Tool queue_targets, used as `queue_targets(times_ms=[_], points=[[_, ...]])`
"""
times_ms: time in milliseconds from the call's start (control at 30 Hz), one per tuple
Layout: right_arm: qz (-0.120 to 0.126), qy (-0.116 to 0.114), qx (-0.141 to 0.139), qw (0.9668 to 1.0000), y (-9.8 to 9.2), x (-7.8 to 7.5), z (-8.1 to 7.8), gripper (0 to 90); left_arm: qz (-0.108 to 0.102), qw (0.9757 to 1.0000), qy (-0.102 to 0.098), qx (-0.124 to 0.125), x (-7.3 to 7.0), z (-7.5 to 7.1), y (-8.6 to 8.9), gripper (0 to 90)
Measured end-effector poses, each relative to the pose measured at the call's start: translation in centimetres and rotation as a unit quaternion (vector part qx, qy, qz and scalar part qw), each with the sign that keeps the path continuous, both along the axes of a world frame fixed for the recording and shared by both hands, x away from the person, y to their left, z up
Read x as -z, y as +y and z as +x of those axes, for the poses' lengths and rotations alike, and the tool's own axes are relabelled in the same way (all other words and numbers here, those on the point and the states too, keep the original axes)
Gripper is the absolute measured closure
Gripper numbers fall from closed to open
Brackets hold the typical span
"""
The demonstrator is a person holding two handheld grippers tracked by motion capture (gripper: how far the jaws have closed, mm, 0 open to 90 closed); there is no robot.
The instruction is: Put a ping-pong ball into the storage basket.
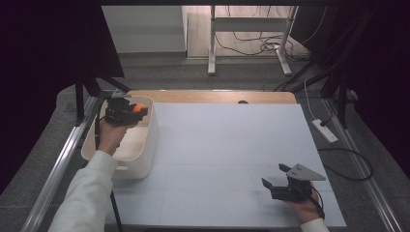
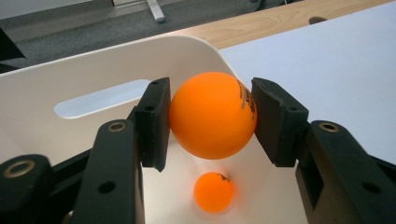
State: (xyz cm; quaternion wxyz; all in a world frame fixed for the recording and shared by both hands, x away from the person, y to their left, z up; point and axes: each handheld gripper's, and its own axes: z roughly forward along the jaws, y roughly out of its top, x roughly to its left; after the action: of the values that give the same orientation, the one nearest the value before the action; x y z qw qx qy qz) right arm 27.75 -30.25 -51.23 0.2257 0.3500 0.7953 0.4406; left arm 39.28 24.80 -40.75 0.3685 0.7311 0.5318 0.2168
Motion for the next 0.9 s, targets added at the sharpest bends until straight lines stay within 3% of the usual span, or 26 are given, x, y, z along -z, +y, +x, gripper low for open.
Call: queue_targets(times_ms=[467,533,567,600,833,900], points=[[0.001,0.0,-0.001,1.0,0.0,0.0,0.1,13.7,-0.001,1.0,0.001,-0.004,0.0,0.0,0.3,50.1],[0.001,-0.001,-0.001,1.0,0.0,0.0,0.0,13.7,-0.004,0.9998,-0.001,-0.02,-0.1,-0.1,0.3,40.0],[0.001,-0.001,-0.001,1.0,0.0,0.0,0.0,13.7,-0.006,0.9995,-0.005,-0.031,-0.3,-0.1,0.3,40.0],[0.001,0.0,-0.001,1.0,0.0,0.0,0.0,13.7,-0.007,0.9992,-0.012,-0.038,-0.4,-0.2,0.2,32.9],[0.0,-0.001,-0.003,1.0,0.1,0.0,0.0,13.7,-0.06,0.9975,-0.038,-0.001,-1.3,-1.4,0.5,21.1],[0.001,0.0,-0.003,1.0,0.0,0.1,0.1,13.7,-0.067,0.9969,-0.042,0.003,-1.5,-1.6,0.5,18.9]])
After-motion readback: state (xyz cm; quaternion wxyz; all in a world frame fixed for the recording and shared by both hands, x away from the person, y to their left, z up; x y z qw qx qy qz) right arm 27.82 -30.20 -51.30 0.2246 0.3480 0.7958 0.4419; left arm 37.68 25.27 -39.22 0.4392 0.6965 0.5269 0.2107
